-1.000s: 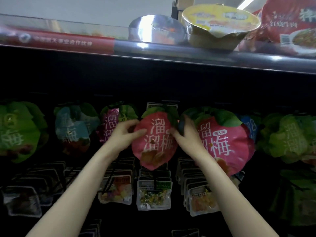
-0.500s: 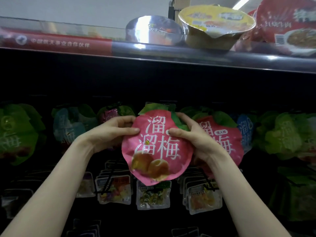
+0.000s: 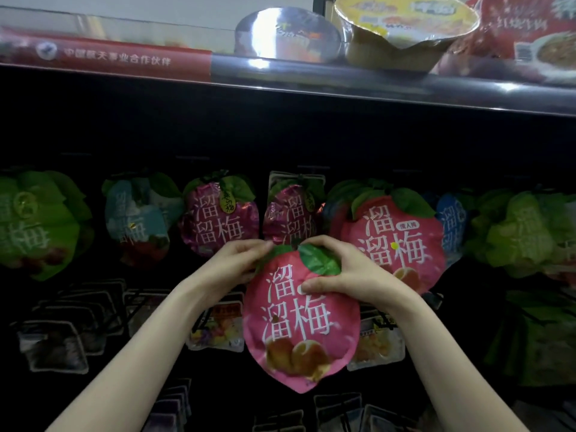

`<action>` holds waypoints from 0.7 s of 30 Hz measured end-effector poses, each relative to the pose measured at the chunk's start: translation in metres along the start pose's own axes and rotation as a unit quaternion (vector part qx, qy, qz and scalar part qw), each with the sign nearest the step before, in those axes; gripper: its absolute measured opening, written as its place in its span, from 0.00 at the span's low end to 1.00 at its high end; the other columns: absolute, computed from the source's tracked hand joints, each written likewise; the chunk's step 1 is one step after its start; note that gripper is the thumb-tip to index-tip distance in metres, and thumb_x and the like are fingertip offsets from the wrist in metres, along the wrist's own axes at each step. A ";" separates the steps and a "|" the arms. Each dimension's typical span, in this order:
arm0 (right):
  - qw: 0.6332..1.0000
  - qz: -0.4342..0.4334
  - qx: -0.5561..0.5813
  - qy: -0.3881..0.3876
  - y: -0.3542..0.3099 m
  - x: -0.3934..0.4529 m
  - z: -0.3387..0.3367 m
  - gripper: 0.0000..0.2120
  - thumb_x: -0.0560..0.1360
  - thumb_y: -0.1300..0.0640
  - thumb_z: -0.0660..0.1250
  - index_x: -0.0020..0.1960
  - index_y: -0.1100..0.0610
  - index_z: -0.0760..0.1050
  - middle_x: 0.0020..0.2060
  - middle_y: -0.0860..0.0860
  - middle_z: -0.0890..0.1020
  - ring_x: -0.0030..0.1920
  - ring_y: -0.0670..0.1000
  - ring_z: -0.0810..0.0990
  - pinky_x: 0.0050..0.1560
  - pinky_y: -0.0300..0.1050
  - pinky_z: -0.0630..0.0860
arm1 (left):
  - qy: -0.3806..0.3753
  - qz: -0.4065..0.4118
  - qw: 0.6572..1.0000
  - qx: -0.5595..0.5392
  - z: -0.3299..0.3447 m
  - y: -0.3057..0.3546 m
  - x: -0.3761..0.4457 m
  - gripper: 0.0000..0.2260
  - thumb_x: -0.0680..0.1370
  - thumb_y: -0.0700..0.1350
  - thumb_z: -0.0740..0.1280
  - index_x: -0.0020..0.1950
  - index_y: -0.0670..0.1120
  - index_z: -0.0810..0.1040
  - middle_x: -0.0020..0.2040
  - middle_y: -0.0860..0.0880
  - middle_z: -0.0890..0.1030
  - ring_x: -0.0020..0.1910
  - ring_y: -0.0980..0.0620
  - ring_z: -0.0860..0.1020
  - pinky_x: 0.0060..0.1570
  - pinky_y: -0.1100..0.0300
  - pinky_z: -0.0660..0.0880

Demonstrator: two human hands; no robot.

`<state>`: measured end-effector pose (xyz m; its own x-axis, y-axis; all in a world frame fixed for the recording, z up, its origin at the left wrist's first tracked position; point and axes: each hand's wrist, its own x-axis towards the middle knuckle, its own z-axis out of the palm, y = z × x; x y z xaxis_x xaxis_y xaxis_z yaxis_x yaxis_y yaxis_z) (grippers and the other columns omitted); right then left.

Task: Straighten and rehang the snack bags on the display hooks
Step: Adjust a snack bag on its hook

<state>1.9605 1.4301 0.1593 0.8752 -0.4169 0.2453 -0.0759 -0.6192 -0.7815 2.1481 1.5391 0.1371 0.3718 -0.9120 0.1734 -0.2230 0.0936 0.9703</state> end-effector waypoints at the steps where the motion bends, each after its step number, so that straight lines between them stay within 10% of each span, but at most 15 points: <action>1: 1.000 -0.009 -0.009 0.001 -0.002 -0.003 -0.001 0.29 0.65 0.54 0.77 0.62 0.46 0.69 0.54 0.45 0.78 0.51 0.43 0.80 0.52 0.40 0.79 | 0.024 0.016 1.000 -0.003 0.000 0.000 0.003 0.10 0.75 0.51 0.65 0.51 0.50 0.81 0.51 0.51 0.83 0.55 0.54 0.79 0.55 0.58 0.74; 12: 0.993 -0.032 -0.031 0.106 -0.015 -0.021 -0.041 0.28 0.65 0.54 0.76 0.61 0.44 0.68 0.53 0.42 0.74 0.48 0.44 0.80 0.44 0.39 0.80 | 0.281 0.100 0.893 0.337 0.038 0.019 0.075 0.17 0.77 0.49 0.65 0.64 0.43 0.72 0.56 0.42 0.79 0.56 0.40 0.77 0.49 0.55 0.72; 21: 0.988 0.002 -0.100 0.119 -0.005 -0.026 -0.060 0.29 0.65 0.53 0.77 0.63 0.45 0.69 0.57 0.44 0.74 0.51 0.44 0.79 0.45 0.36 0.78 | 0.153 0.187 0.923 0.301 0.057 -0.008 0.051 0.22 0.77 0.42 0.66 0.70 0.45 0.68 0.67 0.45 0.72 0.65 0.47 0.72 0.58 0.65 0.66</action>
<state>1.9092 1.4044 0.1917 0.7392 -0.5498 0.3889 -0.1929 -0.7261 -0.6600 2.1180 1.4690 0.1289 0.3850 -0.6966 0.6054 -0.8124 0.0555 0.5805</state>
